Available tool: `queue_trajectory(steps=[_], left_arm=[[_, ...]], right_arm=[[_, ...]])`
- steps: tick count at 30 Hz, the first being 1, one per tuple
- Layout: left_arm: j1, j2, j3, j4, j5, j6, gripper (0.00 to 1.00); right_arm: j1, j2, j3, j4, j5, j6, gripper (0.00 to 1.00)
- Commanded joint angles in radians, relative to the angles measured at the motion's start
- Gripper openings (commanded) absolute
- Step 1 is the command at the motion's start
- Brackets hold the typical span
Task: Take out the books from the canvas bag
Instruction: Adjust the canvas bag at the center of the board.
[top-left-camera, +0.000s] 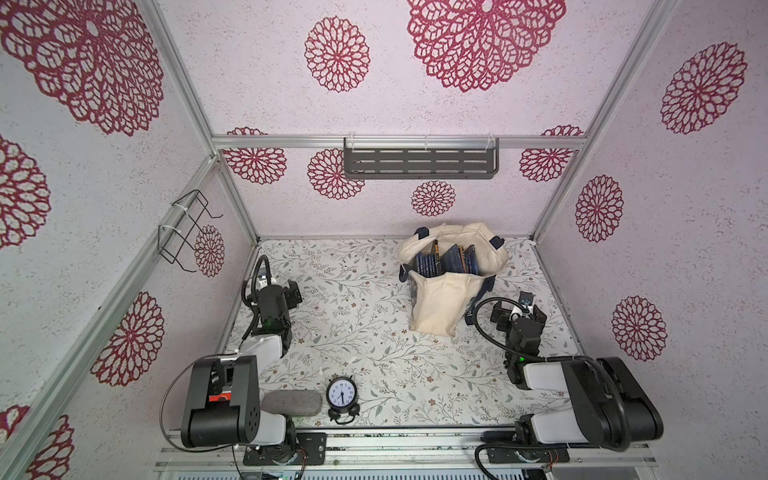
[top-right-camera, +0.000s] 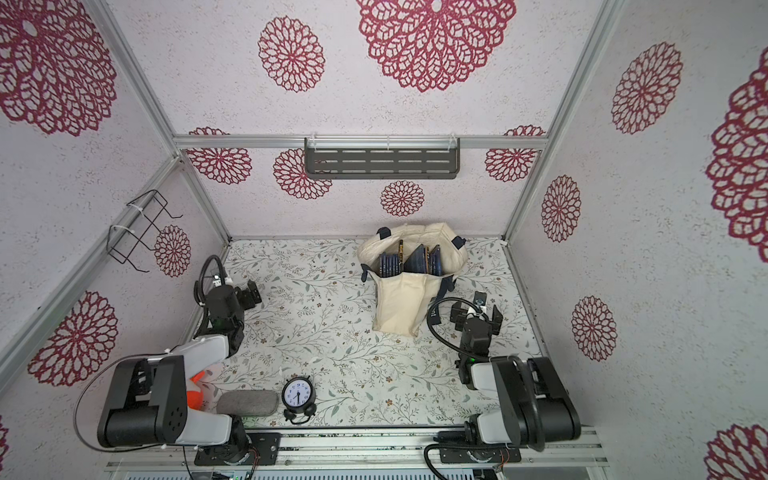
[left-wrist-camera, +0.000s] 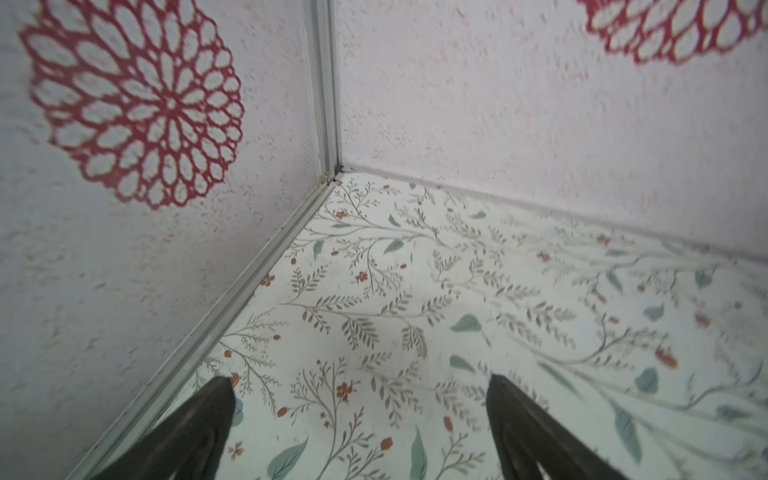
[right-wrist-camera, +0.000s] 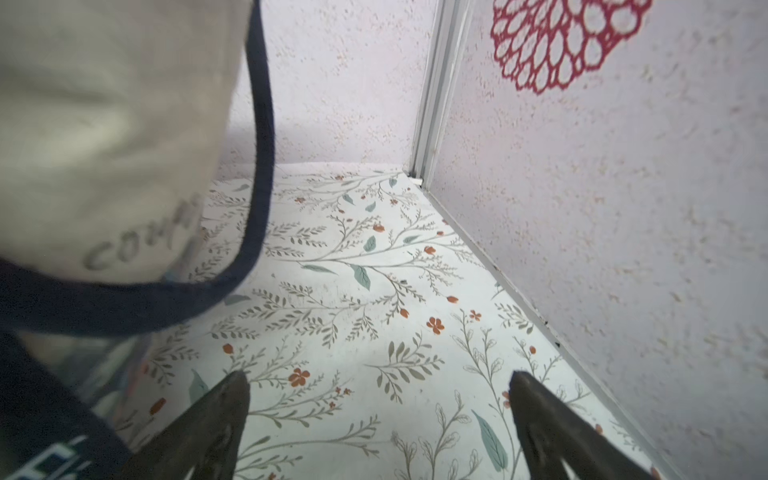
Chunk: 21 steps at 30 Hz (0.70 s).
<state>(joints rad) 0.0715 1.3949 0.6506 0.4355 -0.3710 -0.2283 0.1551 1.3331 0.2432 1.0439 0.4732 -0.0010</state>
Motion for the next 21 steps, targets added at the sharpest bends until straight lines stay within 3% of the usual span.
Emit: queue_trajectory(steps=[1, 3, 5, 8, 9, 10, 12, 14, 18, 21], left_arm=[[0.001, -0.071, 0.149, -0.388, -0.051, -0.223, 0.98], [0.005, -0.065, 0.251, -0.626, -0.062, -0.454, 0.98], [0.028, -0.046, 0.318, -0.735, 0.058, -0.575, 0.98], [0.054, -0.005, 0.328, -0.72, 0.317, -0.712, 0.98], [0.043, -0.002, 0.335, -0.729, 0.353, -0.749, 0.98], [0.004, -0.011, 0.332, -0.726, 0.331, -0.791, 0.98], [-0.102, -0.042, 0.337, -0.725, 0.219, -0.825, 0.98], [-0.214, -0.053, 0.387, -0.789, 0.095, -0.86, 0.98], [-0.415, -0.018, 0.495, -0.944, -0.048, -1.02, 0.98], [-0.568, 0.036, 0.616, -1.09, -0.166, -1.155, 0.98]], right_arm=[[0.02, -0.135, 0.106, -0.239, 0.115, 0.141, 0.99], [0.018, -0.209, 0.148, -0.337, 0.076, 0.202, 0.99], [0.017, -0.272, 0.16, -0.347, 0.005, 0.271, 0.99], [0.006, -0.363, 0.179, -0.503, 0.115, 0.679, 0.99], [-0.01, -0.388, 0.172, -0.515, 0.08, 0.714, 0.99], [-0.026, -0.405, 0.174, -0.487, 0.007, 0.653, 0.99], [-0.028, -0.412, 0.232, -0.551, -0.016, 0.596, 0.99], [-0.028, -0.397, 0.289, -0.641, -0.018, 0.589, 0.99], [-0.026, -0.39, 0.315, -0.68, 0.005, 0.636, 0.99], [-0.026, -0.357, 0.418, -0.824, -0.01, 0.645, 0.99]])
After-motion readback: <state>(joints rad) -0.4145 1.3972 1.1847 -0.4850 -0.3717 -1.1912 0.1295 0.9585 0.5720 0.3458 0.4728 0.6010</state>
